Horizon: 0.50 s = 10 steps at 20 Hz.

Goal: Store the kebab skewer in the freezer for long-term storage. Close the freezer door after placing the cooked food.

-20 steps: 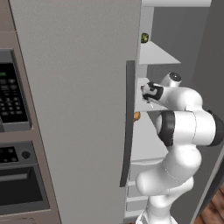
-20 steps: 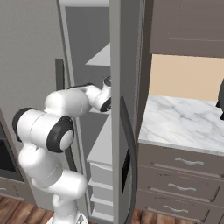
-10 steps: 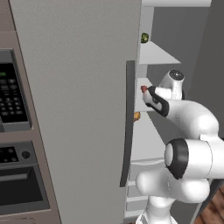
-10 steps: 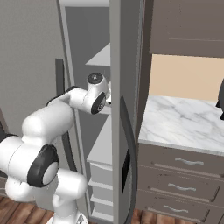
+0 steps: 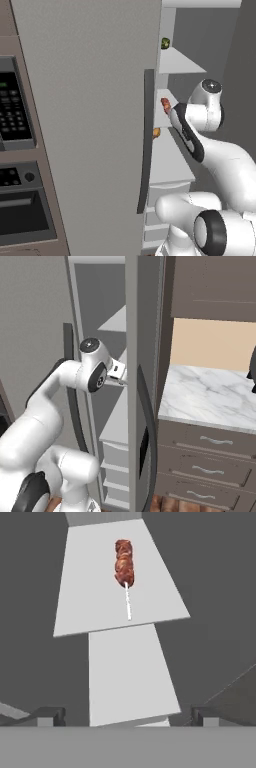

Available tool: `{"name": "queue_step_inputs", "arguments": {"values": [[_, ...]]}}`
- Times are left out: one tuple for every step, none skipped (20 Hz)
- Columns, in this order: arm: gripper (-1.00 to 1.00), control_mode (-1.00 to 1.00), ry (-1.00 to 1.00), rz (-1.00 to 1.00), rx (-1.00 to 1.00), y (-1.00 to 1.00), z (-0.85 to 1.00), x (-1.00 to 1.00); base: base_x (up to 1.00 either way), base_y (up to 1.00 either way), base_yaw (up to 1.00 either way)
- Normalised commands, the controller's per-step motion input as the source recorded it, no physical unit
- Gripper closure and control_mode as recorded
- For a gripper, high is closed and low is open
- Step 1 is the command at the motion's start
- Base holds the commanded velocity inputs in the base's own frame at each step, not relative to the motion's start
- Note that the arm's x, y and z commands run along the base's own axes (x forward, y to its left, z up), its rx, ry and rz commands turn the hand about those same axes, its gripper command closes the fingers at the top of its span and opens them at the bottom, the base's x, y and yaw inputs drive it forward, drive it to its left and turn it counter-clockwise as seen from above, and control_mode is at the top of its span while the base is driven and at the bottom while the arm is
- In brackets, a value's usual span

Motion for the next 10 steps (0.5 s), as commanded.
{"name": "queue_step_inputs", "arguments": {"values": [[-1.0, -1.0, 0.03, 0.0, 0.0, 0.34, 0.31, -0.84, 0.0, 0.0, 0.0], [-1.0, -1.0, 0.04, 0.0, 0.0, 0.27, 0.16, -0.81, 0.0, 0.0, 0.0], [-1.0, -1.0, 0.04, 0.0, 0.0, 0.26, 0.21, -0.93, 0.0, 0.0, 0.0], [-1.0, -1.0, 0.05, 0.0, 0.0, 0.39, 0.09, -0.84, 0.0, 0.0, 0.0], [-1.0, -1.0, 0.12, 0.0, 0.0, 0.29, 0.11, -0.77, 0.0, 0.0, 0.0], [-1.0, -1.0, 0.14, 0.0, 0.0, 0.29, 0.16, -0.81, 0.0, 0.0, 0.0], [-1.0, -1.0, 0.18, 0.0, 0.0, 0.3, 0.22, -0.86, 0.0, 0.0, 0.0], [-1.0, -1.0, 0.21, -0.05, 0.0, 0.4, 0.22, -0.79, 0.0, 0.0, 0.0], [-1.0, -1.0, 0.19, -0.06, 0.0, 0.51, 0.16, -0.81, 0.0, 0.0, 0.0], [-1.0, -1.0, 0.19, -0.05, 0.0, 0.52, 0.14, -0.81, 0.0, 0.0, 0.0]]}}
